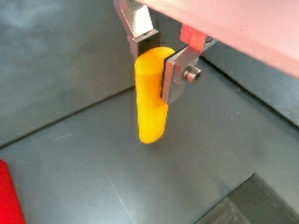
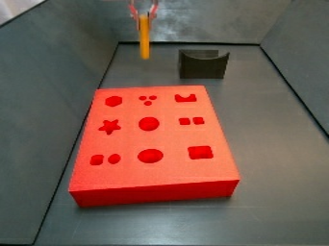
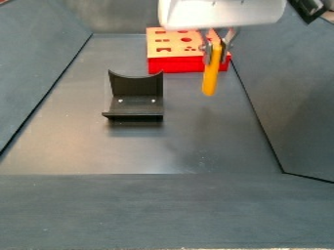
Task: Pick up the oval object. Move up. Move to above the board. Insert the oval object.
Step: Move to above the board.
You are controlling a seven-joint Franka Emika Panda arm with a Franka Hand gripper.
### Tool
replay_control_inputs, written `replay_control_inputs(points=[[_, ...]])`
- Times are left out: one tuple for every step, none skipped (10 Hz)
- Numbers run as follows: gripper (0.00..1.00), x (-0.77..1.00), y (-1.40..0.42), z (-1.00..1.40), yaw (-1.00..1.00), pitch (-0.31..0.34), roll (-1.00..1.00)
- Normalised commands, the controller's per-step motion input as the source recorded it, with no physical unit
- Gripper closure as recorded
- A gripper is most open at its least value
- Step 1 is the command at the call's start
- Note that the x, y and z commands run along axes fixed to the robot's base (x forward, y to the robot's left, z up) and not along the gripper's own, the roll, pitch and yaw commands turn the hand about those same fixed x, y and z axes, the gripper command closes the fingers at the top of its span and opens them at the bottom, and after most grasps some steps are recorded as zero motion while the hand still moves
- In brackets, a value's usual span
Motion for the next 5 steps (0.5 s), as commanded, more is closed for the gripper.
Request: replay_control_inputs(points=[[1.00,0.12,-0.24,1.00,0.18,-0.013,-0.17],[1.00,0.12,-0.24,1.00,0.17,0.006,-0.17],[1.00,0.11,-0.22,1.00,0.14,0.030,-0.15],[1.00,0.11,-0.20,1.00,0.10,0.050,-0.14],[1.00,0.11,-0.20,1.00,0.07,0.065,-0.12]])
